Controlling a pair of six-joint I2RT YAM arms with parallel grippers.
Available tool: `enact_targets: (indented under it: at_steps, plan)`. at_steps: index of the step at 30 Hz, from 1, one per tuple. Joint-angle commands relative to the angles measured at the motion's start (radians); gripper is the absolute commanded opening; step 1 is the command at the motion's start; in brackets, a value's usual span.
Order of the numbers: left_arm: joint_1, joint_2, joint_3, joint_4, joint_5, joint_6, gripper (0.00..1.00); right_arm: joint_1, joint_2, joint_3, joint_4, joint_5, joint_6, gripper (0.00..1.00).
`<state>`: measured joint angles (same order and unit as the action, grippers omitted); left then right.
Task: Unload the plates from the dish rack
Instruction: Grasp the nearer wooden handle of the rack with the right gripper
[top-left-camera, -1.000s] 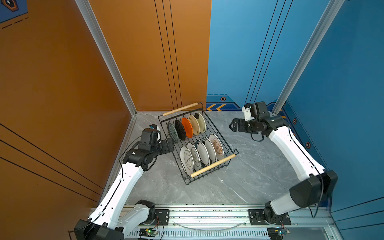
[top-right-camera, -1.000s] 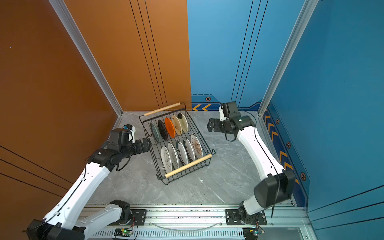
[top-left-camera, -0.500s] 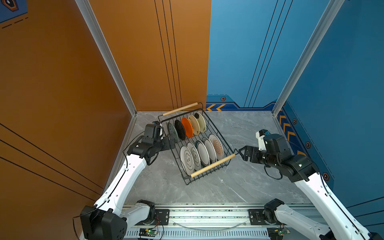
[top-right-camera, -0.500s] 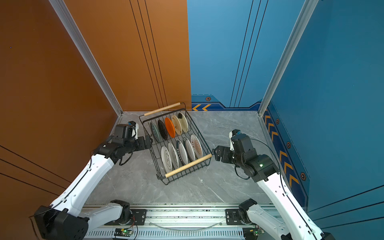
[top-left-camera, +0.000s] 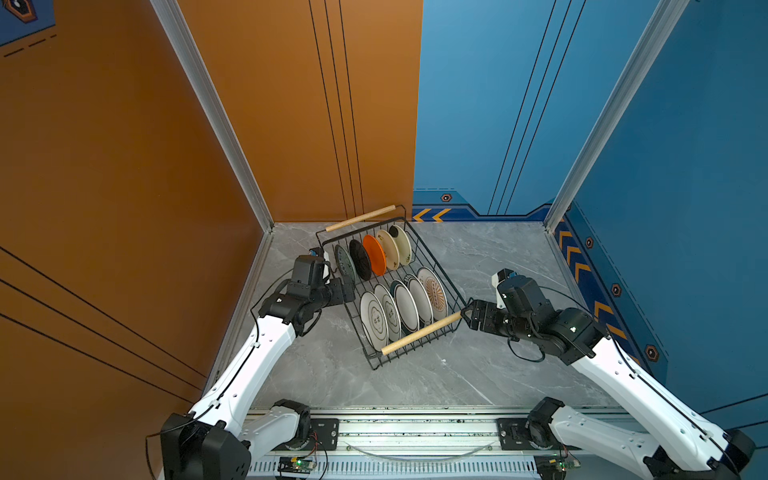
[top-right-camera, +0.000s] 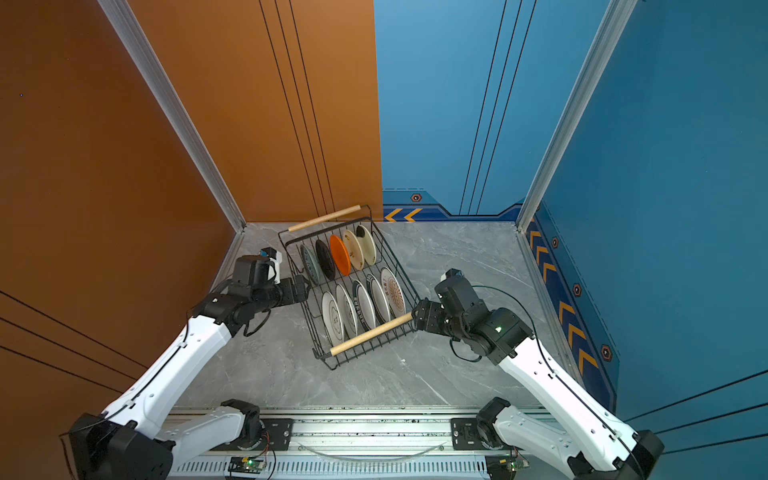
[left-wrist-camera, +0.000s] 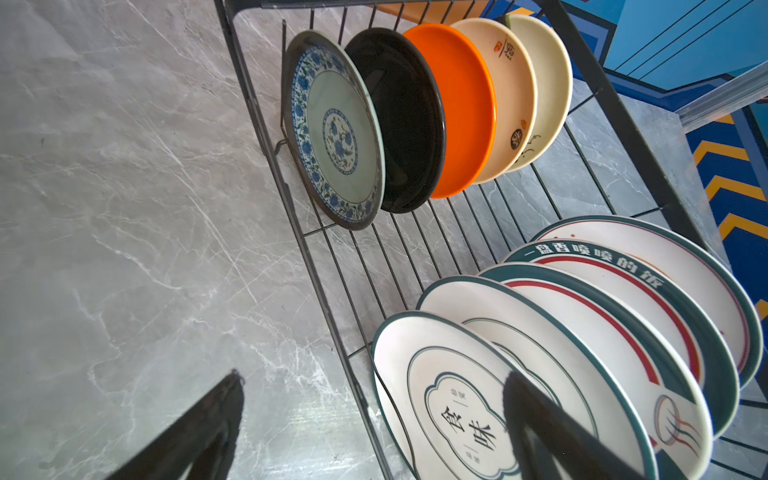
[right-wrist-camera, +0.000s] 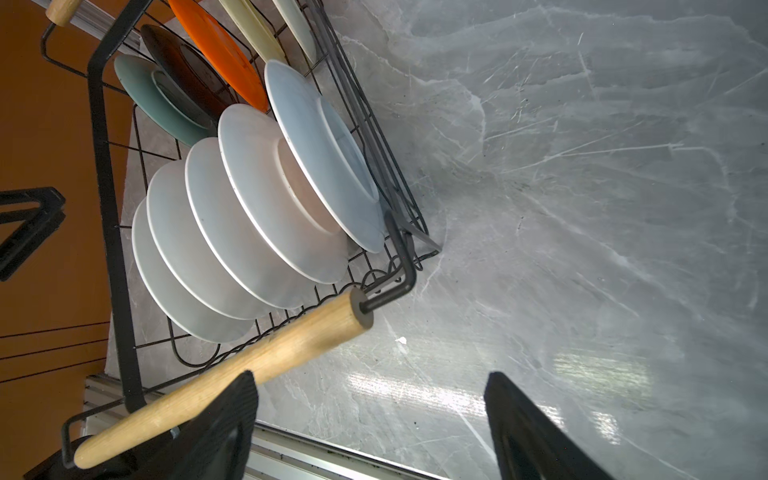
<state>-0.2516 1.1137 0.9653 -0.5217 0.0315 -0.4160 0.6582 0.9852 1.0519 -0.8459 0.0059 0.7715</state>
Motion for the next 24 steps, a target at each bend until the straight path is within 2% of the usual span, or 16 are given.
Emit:
enact_targets:
  at_steps: [1,7,11,14,24]
  plan:
    - [-0.009,-0.015,-0.02,0.037,0.019,-0.014,0.98,0.023,0.029,-0.013,0.065,0.037,0.064,0.82]
    - [-0.009,-0.02,-0.027,0.044,0.02,-0.008,0.98,0.037,0.067,-0.019,0.082,0.047,0.112,0.79]
    - [-0.009,-0.031,-0.034,0.05,0.017,-0.008,0.98,0.037,0.072,-0.023,0.086,0.049,0.146,0.7]
    - [-0.008,-0.03,-0.039,0.06,0.015,-0.006,0.98,0.062,0.083,-0.03,0.097,0.037,0.166,0.67]
    - [-0.007,-0.018,-0.057,0.073,0.004,-0.007,0.98,0.093,0.129,-0.016,0.098,0.091,0.212,0.61]
